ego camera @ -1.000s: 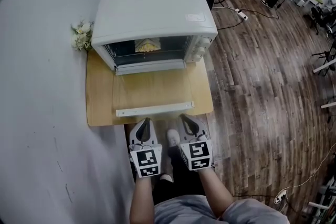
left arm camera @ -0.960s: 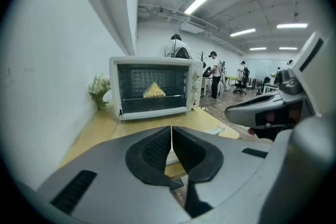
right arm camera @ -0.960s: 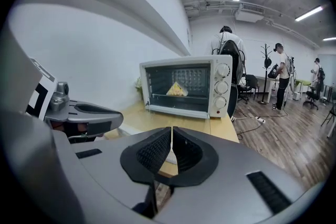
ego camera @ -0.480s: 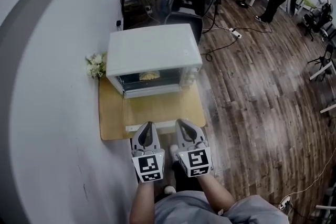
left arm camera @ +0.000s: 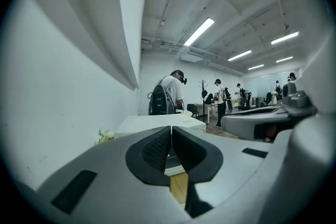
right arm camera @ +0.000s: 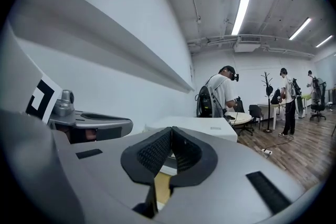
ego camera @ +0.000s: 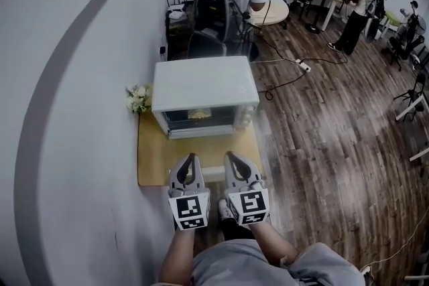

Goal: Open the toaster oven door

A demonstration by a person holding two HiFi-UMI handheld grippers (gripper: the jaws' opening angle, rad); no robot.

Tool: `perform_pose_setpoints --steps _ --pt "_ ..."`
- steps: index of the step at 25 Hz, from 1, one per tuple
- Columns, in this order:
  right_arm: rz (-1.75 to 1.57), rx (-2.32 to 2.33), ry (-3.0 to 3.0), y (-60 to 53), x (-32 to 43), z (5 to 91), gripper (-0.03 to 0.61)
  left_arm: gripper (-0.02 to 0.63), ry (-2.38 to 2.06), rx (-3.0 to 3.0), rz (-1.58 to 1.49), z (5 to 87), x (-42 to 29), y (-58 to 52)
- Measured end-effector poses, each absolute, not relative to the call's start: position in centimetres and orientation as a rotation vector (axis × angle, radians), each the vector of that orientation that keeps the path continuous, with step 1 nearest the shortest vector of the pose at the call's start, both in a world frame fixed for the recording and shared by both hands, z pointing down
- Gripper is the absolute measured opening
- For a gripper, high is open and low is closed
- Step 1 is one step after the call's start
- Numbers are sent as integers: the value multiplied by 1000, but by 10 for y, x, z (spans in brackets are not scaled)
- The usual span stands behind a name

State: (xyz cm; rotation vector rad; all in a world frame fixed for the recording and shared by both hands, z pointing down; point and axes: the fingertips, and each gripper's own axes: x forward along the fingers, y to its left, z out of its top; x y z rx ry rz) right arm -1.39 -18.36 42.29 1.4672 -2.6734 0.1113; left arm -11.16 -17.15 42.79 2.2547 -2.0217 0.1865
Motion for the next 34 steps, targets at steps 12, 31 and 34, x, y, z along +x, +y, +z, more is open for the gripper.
perform_pose_setpoints --steps 12,31,34 --pt "122 1467 -2690 -171 -18 418 -2 9 -2042 2250 160 421 -122 -161" --pt "149 1483 -2667 -166 -9 423 -2 9 -2026 2280 156 419 -111 -154" --pt "151 1490 -2660 -164 -7 423 -2 9 -2023 2280 166 419 -110 -151"
